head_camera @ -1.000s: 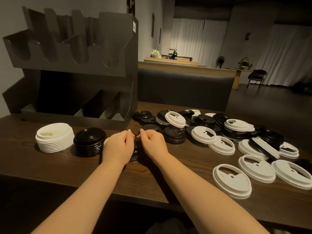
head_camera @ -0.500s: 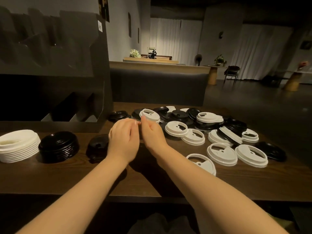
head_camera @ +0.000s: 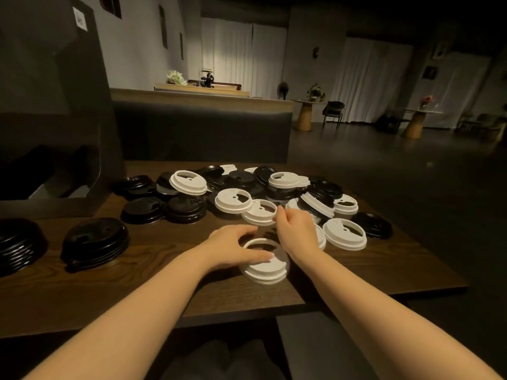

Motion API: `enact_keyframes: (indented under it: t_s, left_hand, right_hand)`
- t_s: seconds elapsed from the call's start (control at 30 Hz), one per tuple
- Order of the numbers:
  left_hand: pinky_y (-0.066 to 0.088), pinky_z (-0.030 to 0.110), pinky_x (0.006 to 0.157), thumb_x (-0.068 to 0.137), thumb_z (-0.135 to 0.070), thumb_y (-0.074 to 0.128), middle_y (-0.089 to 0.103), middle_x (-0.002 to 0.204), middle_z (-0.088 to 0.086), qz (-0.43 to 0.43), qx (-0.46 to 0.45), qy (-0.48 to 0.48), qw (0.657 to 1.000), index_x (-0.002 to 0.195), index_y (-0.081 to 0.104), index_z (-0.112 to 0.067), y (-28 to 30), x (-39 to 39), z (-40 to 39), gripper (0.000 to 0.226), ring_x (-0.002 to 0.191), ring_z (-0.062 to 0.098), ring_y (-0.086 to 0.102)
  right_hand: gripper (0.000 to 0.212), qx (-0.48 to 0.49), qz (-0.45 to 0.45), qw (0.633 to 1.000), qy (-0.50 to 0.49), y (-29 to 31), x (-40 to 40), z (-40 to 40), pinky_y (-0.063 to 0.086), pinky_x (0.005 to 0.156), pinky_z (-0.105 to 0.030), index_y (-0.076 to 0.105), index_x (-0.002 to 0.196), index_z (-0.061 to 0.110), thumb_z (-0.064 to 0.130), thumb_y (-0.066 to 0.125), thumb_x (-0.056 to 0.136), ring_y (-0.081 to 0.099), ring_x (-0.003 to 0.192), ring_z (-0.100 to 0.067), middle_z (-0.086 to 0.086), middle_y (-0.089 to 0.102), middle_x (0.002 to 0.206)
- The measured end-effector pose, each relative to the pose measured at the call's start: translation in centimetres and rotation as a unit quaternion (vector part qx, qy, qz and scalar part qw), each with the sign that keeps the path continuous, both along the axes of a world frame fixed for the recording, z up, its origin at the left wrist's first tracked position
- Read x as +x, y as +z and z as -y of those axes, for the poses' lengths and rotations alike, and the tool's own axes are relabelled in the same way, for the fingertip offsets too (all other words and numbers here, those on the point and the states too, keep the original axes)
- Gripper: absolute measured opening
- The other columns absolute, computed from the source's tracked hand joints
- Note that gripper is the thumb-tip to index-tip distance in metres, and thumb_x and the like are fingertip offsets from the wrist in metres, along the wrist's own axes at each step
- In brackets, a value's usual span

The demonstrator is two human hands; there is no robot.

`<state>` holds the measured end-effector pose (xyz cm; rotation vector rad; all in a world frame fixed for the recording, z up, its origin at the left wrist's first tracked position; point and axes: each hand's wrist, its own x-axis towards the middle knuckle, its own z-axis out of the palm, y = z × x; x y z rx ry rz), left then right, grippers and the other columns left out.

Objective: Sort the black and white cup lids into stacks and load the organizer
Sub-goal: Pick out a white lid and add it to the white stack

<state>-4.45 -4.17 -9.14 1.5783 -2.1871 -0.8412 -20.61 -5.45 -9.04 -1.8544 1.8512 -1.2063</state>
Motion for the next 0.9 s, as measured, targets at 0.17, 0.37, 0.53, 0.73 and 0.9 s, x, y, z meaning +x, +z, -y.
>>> enact_keyframes:
  t_s: [0.17,0.37,0.53,0.73,0.9]
  left_hand:
    - [0.05,0.043,0.093,0.066,-0.064,0.069,0.069,0.1,-0.01,-0.024,-0.018,0.001,1.0,0.093,0.071,-0.031,0.2,-0.2,0.6,0.043,0.096,0.009,0.062]
    - [0.047,0.019,0.075,0.081,-0.031,0.074,0.063,0.092,-0.018,-0.095,-0.057,0.035,0.993,0.097,0.065,-0.031,0.8,-0.8,1.0,0.018,0.088,0.0,0.059]
    - [0.039,0.022,0.082,0.089,-0.023,0.066,0.058,0.111,-0.009,-0.103,-0.105,0.083,0.986,0.096,0.054,-0.03,-0.1,-0.6,1.7,0.015,0.105,0.011,0.054]
    - [0.041,0.026,0.1,0.093,-0.02,0.06,0.056,0.133,-0.002,-0.07,-0.075,0.076,0.992,0.134,0.049,-0.024,0.4,-0.5,3.2,0.043,0.124,0.012,0.051]
    - [0.047,0.03,0.095,0.093,-0.019,0.055,0.063,0.124,-0.002,-0.004,-0.094,0.103,0.99,0.125,0.058,-0.023,0.0,-1.4,4.1,0.032,0.114,0.015,0.057]
  right_hand:
    - [0.029,0.005,-0.101,0.99,-0.097,0.3,-1.7,-0.9,0.039,0.093,-0.039,0.066,0.11,0.013,0.022,0.045,0.091,0.046,0.113,-0.025,-0.005,0.062,0.113]
    - [0.044,0.137,-0.192,0.969,-0.073,0.2,-2.0,-1.1,0.033,0.103,-0.043,0.052,0.128,0.018,0.039,0.047,0.089,0.033,0.127,-0.03,-0.007,0.044,0.137]
    - [0.059,0.148,-0.154,0.976,-0.044,-0.1,-2.3,-0.6,0.032,0.103,-0.039,0.049,0.131,0.018,0.053,0.055,0.084,0.034,0.127,-0.03,-0.011,0.043,0.136]
    - [0.064,0.066,-0.049,0.995,-0.054,0.5,-1.9,0.1,0.046,0.094,-0.038,0.055,0.127,0.013,0.053,0.065,0.077,0.049,0.118,-0.024,-0.005,0.061,0.12]
    - [0.068,-0.025,-0.025,0.999,0.023,2.1,0.3,1.5,0.031,0.1,-0.026,0.043,0.138,0.017,0.049,0.064,0.082,0.034,0.127,-0.015,0.002,0.048,0.133]
